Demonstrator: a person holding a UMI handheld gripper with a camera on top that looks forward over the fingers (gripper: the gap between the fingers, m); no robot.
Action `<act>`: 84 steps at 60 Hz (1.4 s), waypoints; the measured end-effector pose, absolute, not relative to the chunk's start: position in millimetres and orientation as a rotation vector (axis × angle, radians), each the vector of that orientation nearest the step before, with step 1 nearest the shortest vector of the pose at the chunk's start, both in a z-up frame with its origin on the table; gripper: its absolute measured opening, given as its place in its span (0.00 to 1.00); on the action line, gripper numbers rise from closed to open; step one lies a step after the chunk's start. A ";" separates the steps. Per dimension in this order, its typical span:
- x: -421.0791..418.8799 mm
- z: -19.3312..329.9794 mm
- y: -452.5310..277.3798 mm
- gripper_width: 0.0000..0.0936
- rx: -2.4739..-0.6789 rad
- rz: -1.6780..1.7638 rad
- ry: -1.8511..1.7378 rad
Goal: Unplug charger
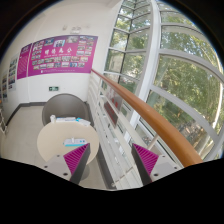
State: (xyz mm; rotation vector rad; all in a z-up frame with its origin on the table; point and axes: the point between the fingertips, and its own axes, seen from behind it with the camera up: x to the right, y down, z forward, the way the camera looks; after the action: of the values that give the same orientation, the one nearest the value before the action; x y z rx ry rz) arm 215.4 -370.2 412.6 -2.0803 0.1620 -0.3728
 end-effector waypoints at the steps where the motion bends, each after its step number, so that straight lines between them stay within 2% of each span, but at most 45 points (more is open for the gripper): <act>1: 215.3 412.1 -370.0 0.92 -2.081 -0.371 0.162; 6: 217.3 403.6 -370.3 0.92 -2.090 -0.364 0.171; 14: 228.0 370.5 -371.4 0.91 -2.141 -0.373 0.172; 15: 229.3 353.3 -373.5 0.91 -2.141 -0.374 0.171; 20: 228.6 331.5 -371.9 0.92 -2.190 -0.370 0.160; 22: 227.3 298.2 -371.7 0.92 -2.195 -0.365 0.153; 25: 222.0 270.6 -367.4 0.92 -2.214 -0.345 0.138; 29: 199.5 247.2 -361.7 0.92 -2.229 -0.293 0.119; 33: 176.8 203.0 -337.5 0.92 -2.234 -0.215 0.092; 34: 167.5 204.4 -336.3 0.92 -2.238 -0.192 0.083; 39: 128.1 164.0 -290.9 0.92 -2.216 -0.099 0.030; 51: 62.5 111.5 -155.2 0.90 -2.116 -0.021 -0.078; 60: 48.0 67.0 -64.9 0.86 -2.122 -0.046 -0.107; 70: 51.9 28.6 -5.1 0.73 -2.160 -0.044 -0.047; 72: 56.4 20.0 -1.4 0.64 -2.167 -0.053 -0.045; 79: 63.9 20.2 10.5 0.17 -2.145 -0.095 -0.029; 84: 62.1 18.4 13.0 0.12 -2.126 -0.096 -0.024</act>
State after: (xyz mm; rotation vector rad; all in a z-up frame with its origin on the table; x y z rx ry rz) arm 62.1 13.0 18.4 -2.1256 -0.0241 -0.0960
